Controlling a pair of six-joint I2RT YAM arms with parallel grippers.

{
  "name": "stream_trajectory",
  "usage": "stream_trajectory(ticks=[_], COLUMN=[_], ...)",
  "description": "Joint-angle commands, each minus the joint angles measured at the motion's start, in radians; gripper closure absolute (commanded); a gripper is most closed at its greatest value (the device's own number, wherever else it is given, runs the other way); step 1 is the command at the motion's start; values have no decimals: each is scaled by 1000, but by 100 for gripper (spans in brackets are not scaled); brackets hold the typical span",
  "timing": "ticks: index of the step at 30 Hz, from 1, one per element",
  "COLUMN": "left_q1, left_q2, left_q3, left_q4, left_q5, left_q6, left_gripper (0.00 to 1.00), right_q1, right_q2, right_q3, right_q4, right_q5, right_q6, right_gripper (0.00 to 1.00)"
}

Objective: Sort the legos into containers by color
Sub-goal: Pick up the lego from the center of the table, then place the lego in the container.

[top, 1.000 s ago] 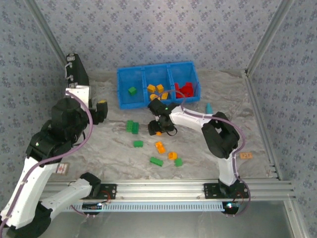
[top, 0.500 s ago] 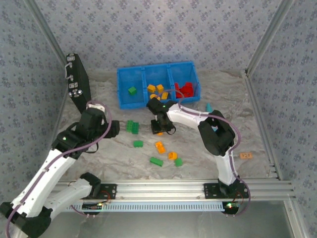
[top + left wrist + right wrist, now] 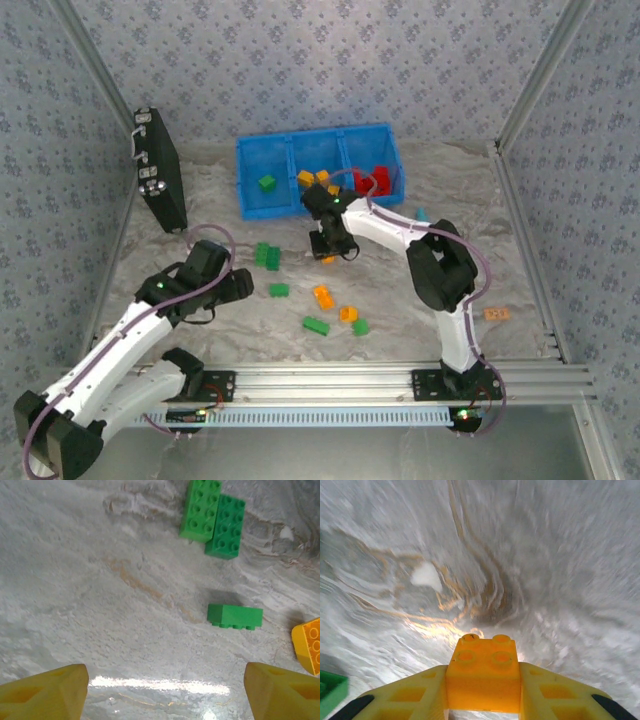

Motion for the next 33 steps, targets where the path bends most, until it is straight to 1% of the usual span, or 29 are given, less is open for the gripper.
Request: stream_trajectory(ticks=[1, 8, 13, 16, 20, 24, 26, 29, 33], left_q1=[5, -5, -47, -59, -76, -78, -79, -82, -95], left_q2=[15, 85, 161, 202, 257, 313, 342, 384, 433], left_q3=[-40, -102, -104, -99, -100, -85, -74, -44, -4], left_q4=[64, 187, 244, 270, 337, 374, 414, 435, 442], left_q5=[58, 67, 71, 65, 87, 111, 135, 162, 182], left_q6=[-94, -169, -233, -301, -412, -543, -612, -688, -790], left_gripper=[18, 19, 19, 20, 21, 23, 26, 29, 30], right_q1=[-24, -89, -129, -148, -174, -196, -199, -202, -204], right_q2=[-46, 57, 187, 287, 400, 435, 436, 433, 413], right_q3=[130, 325, 505, 646, 804, 833, 833, 831, 807], right_q4=[-70, -17, 5, -11, -38, -14, -2, 6, 30], right_q5=[29, 54, 47, 32, 11, -13, -17, -19, -35], right_q6=[-68, -104, -116, -123, -130, -140, -155, -182, -212], right_gripper=[64, 64, 64, 64, 62, 57, 54, 51, 49])
